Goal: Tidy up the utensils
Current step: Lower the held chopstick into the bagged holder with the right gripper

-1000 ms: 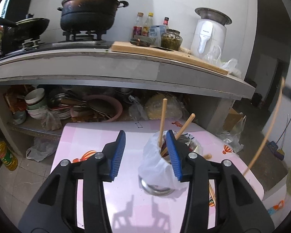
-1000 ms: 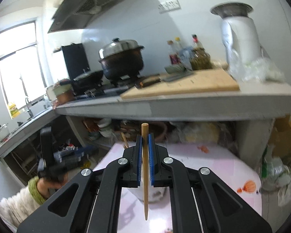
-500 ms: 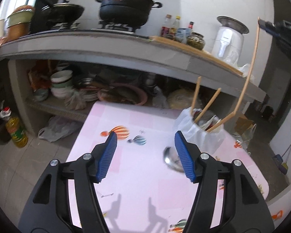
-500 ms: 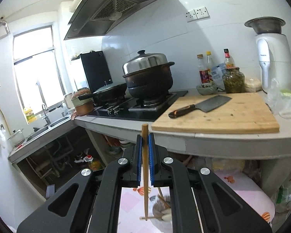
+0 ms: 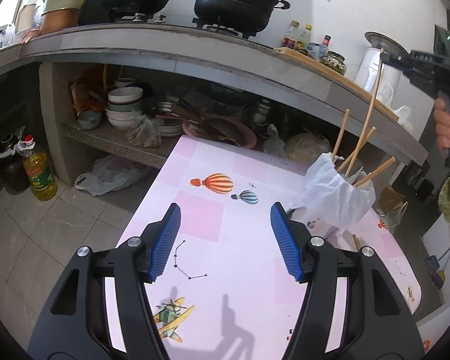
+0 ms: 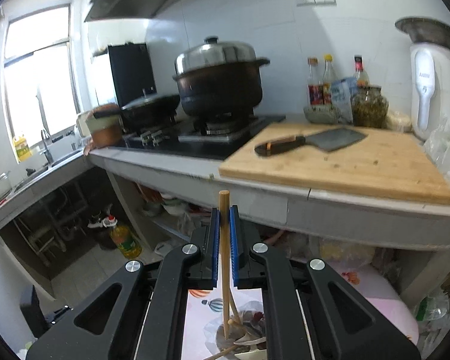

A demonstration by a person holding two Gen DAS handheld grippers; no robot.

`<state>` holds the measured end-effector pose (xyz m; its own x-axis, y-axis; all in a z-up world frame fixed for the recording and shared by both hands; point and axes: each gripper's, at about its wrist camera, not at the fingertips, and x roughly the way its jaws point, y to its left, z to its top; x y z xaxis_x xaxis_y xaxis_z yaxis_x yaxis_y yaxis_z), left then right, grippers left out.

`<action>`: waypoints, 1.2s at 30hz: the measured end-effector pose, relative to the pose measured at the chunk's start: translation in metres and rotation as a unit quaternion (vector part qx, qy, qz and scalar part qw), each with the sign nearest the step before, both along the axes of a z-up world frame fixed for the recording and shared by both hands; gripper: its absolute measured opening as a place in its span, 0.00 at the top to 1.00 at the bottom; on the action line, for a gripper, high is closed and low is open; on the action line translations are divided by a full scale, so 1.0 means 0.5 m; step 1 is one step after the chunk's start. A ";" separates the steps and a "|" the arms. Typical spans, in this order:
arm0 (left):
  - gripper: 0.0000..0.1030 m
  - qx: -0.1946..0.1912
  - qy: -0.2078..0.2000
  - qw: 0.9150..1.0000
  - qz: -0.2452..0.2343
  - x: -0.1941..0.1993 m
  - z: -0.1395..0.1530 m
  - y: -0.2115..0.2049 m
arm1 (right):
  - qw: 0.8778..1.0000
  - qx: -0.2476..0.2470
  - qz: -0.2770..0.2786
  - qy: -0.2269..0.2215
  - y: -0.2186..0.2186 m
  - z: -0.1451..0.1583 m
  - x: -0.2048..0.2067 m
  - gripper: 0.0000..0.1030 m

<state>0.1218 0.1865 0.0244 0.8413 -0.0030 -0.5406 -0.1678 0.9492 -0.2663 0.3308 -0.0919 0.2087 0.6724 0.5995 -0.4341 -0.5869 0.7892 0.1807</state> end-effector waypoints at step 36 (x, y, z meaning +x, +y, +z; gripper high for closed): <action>0.43 -0.014 0.005 1.000 0.010 -0.005 -0.012 0.012 | 0.988 -0.132 0.045 0.066 0.106 -0.238 0.003 0.93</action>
<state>0.1191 0.1925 0.0183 0.8363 -0.0009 -0.5483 -0.1899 0.9376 -0.2912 0.3323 -0.0387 0.0899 0.5491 0.5084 -0.6634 -0.6413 0.7652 0.0555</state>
